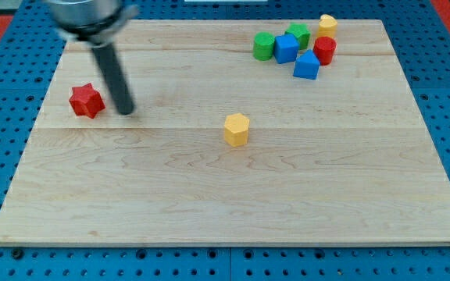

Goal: Push the yellow hexagon towards the red star

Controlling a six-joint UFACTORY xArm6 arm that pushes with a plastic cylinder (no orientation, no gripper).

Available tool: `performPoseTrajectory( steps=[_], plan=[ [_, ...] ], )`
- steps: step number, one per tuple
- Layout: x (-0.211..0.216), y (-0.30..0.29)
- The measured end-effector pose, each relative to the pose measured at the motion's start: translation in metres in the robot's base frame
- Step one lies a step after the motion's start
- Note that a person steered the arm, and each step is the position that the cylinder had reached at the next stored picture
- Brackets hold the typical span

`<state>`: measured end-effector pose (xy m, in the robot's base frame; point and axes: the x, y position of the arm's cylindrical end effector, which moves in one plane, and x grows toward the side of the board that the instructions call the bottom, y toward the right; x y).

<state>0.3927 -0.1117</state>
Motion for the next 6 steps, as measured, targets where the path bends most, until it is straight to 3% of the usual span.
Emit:
performPoseTrajectory(
  steps=[1,2,3,5,6],
  plan=[
    [-0.02,0.118],
    [0.017,0.202],
    [0.083,0.192],
    [-0.004,0.021],
    [-0.012,0.005]
  ],
)
